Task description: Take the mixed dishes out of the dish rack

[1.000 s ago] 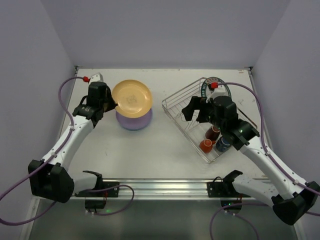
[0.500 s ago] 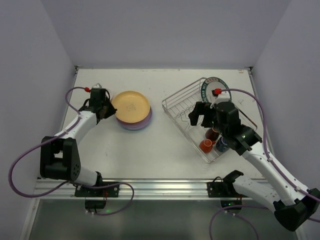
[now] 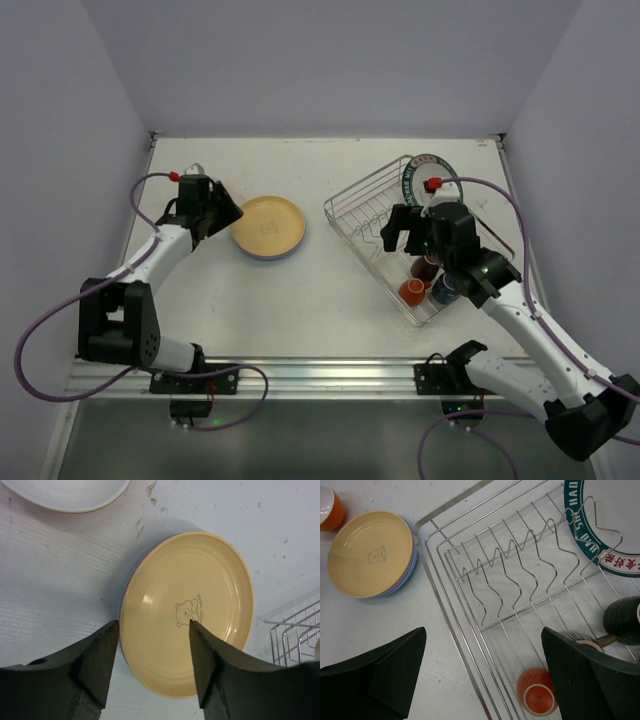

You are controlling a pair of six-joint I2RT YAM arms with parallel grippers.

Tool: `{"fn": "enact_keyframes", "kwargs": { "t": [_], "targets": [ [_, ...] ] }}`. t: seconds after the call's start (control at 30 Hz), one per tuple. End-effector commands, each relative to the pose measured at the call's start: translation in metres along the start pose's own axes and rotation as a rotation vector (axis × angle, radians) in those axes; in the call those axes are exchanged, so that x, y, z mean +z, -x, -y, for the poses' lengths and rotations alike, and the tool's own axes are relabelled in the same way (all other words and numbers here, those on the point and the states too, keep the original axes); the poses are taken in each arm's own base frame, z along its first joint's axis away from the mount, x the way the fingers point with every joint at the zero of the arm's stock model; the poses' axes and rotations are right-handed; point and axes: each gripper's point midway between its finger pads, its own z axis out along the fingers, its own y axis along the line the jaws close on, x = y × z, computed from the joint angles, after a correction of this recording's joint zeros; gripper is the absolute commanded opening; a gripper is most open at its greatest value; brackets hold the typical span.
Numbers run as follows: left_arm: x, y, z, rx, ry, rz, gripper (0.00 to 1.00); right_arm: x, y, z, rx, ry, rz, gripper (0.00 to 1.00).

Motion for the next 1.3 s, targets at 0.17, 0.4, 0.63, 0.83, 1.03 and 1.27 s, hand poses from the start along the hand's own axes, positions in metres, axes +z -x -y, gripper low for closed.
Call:
{"fn": "enact_keyframes", "kwargs": {
  "t": [0.17,0.4,0.63,0.83,1.03,1.27],
  "targets": [
    [-0.058,0.046,0.03,0.037,-0.104,0.15,0.84,0.001,0.036,0.038,0.011,-0.127,0.034,0.99],
    [-0.124,0.045,0.047,0.22,-0.205,0.157,1.0,0.005,0.087,0.112,-0.254,-0.507,0.124,0.99],
    [-0.156,0.009,0.029,0.38,-0.212,0.116,1.0,0.054,0.125,0.117,-0.642,-0.438,0.133,0.99],
    [-0.148,-0.019,0.012,0.394,-0.181,0.137,1.0,0.086,0.13,0.136,-0.743,-0.429,0.048,0.99],
    [-0.147,-0.03,0.019,0.414,-0.233,0.122,1.0,0.113,0.125,0.153,-0.789,-0.471,-0.05,0.77],
    [-0.15,-0.043,0.029,0.446,-0.276,0.099,1.0,0.127,0.108,0.154,-0.8,-0.354,-0.103,0.71]
  ]
}}
